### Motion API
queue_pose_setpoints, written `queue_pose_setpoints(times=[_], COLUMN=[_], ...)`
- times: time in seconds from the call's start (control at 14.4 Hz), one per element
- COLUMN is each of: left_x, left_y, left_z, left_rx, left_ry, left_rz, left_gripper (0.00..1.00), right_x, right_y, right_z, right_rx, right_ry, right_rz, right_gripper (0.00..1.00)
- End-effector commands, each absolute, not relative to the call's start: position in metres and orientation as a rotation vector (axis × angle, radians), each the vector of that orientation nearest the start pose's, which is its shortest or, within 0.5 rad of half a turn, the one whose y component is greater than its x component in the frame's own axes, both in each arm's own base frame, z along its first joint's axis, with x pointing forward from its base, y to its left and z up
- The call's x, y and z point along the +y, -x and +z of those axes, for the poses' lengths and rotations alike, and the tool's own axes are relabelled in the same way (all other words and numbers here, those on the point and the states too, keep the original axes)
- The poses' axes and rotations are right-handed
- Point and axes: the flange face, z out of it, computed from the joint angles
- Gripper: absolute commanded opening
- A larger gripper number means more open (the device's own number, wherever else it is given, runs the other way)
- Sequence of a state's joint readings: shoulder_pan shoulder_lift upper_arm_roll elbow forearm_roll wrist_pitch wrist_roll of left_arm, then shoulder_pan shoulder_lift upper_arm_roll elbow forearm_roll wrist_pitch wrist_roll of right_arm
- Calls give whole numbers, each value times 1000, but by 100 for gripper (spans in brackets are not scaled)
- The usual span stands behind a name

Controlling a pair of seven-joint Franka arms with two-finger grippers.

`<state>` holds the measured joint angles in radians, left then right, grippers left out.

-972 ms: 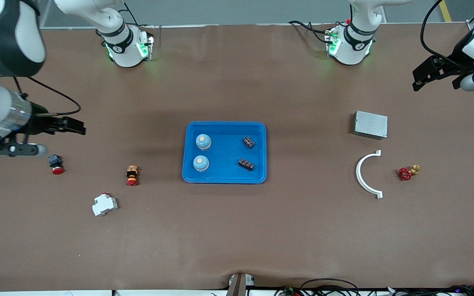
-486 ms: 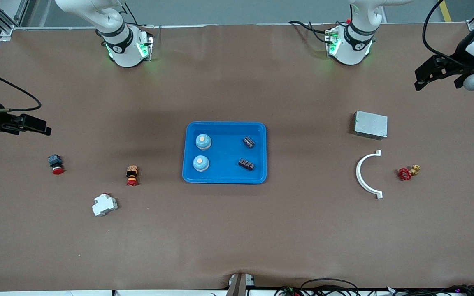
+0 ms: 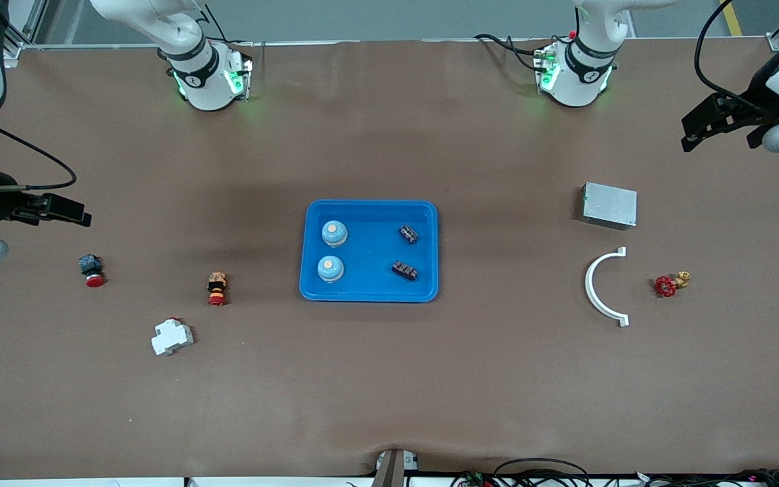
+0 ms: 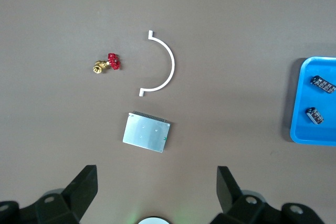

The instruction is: Place electrolytic capacitor and blue bell in tray

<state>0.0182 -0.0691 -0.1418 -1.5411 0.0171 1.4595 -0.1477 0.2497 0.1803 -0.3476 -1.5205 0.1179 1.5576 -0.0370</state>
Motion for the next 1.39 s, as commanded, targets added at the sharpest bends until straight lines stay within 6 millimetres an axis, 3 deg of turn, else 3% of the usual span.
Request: queue_pose_setpoints(times=[0.0, 0.42, 1.32], left_x=[-68, -64, -71], left_y=[-519, -519, -523], left_z=[672, 678, 677], left_rx=[-39, -41, -43], left_ry=[3129, 3133, 3136], left_rz=[15, -3, -32], left_gripper=[100, 100, 100], right_x=[-51, -58, -37], right_y=[-605, -611, -619], right_z=[558, 560, 559], right_rx=[167, 163, 93], right_ry=[3068, 3054, 3061], right_rz=[169, 150, 148], right_gripper=[100, 100, 100])
